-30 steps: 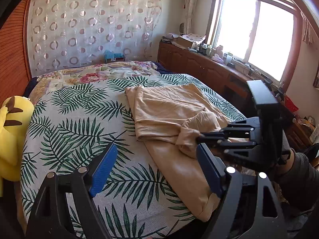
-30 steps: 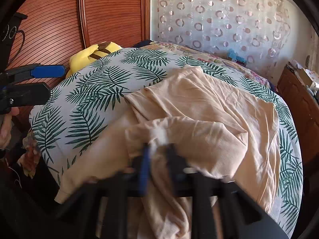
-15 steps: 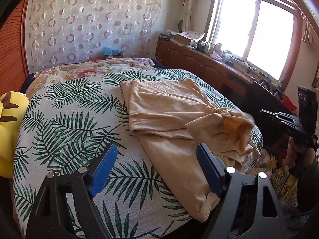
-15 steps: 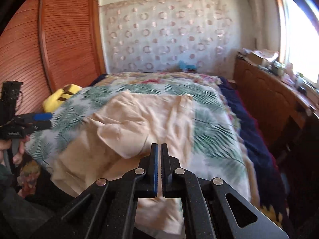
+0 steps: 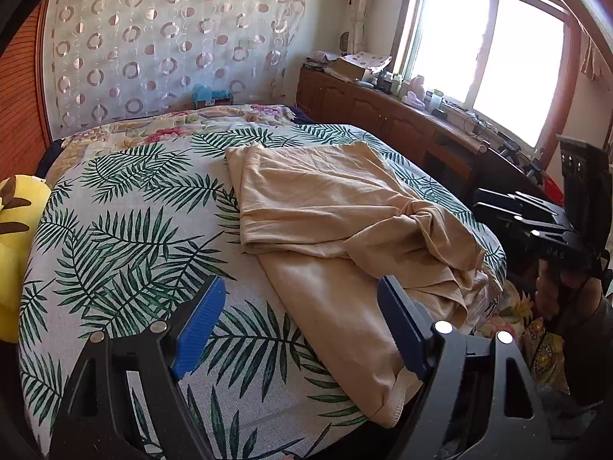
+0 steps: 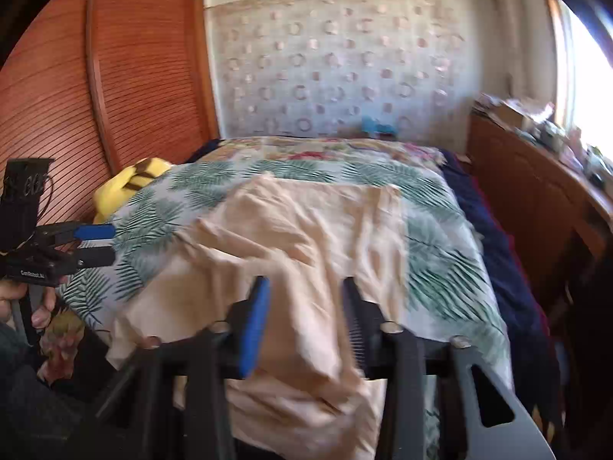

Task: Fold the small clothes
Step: 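Grasp the shirt edge with the right gripper and fold it over, then grasp the shirt edge again with the right gripper and lift it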

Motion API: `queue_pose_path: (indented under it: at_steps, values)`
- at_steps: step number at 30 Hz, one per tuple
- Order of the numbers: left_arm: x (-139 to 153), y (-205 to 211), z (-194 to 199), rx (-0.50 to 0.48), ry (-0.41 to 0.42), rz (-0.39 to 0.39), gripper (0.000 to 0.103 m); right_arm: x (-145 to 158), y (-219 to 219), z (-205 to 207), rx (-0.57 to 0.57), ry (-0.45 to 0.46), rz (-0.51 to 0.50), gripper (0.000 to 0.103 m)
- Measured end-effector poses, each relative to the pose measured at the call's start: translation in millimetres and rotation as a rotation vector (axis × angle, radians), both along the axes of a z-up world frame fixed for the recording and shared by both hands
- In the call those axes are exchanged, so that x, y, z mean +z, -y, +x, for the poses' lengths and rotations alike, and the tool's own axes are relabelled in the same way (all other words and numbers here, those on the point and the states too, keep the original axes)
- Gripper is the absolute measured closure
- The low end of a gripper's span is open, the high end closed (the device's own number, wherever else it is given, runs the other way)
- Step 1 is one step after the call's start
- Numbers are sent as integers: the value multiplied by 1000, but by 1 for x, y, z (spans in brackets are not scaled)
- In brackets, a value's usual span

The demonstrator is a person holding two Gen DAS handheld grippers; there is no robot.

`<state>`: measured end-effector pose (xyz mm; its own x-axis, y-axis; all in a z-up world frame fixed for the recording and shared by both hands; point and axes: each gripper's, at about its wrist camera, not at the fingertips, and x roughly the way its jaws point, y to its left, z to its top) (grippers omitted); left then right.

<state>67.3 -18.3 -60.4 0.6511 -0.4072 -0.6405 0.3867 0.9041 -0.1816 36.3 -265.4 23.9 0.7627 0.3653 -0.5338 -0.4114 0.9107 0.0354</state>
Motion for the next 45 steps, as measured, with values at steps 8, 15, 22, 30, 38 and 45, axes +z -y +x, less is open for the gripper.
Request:
queue_pose_path:
  at_steps: [8, 15, 22, 30, 38, 45]
  values:
    - [-2, -3, -1, 3, -4, -8, 21, -10, -80, 39, 156, -46, -126, 51]
    - [-10, -5, -1, 2, -19, -18, 21, -28, -84, 67, 170, -110, -188, 101]
    - [-10, -2, -2, -6, -22, -26, 21, 12, 1, 3, 1, -21, -76, 101]
    - [-12, 5, 1, -18, -28, -19, 21, -14, 62, -20, -143, -126, -104, 98]
    - [-10, 2, 1, 15, -10, -7, 21, 16, 21, -4, -94, -19, -110, 57]
    - [-1, -10, -4, 77, 48, 10, 21, 33, -24, 10, 9, 46, -130, 52]
